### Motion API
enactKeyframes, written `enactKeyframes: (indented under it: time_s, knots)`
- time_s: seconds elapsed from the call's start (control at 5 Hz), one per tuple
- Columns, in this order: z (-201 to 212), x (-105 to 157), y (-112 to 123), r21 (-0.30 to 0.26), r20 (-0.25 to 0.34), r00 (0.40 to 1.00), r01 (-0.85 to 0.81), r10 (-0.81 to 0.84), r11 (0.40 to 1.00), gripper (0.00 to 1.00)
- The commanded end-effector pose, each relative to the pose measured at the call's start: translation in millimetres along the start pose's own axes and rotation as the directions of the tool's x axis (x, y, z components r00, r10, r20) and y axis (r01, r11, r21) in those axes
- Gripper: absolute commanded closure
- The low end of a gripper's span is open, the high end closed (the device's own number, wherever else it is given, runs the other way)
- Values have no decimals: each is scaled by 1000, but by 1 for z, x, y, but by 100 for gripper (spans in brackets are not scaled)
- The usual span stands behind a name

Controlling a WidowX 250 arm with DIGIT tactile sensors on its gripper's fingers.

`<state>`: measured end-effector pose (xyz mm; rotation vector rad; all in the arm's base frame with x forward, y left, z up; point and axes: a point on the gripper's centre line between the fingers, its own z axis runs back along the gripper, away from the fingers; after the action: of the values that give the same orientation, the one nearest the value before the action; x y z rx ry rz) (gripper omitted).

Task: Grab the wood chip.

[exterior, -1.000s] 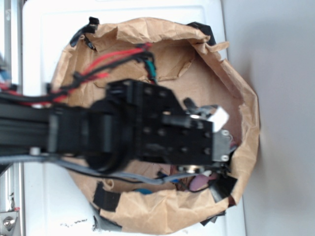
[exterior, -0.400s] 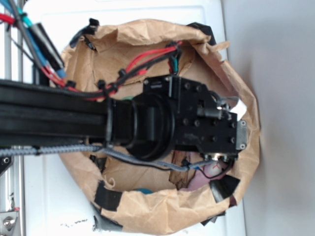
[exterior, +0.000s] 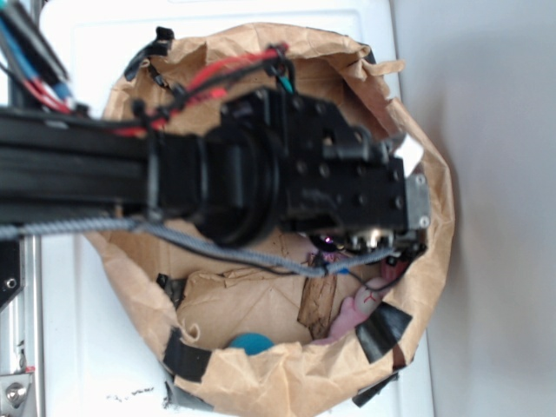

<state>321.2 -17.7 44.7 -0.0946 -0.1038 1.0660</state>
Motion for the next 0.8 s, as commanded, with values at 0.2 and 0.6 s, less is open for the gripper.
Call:
enactKeyframes:
  time_s: [0.2,0.6]
  knots:
    - [68,18,20,-150,24,999,-33,37,988,100]
    - [47,0,24,-74,55,998,37,-33,997,0]
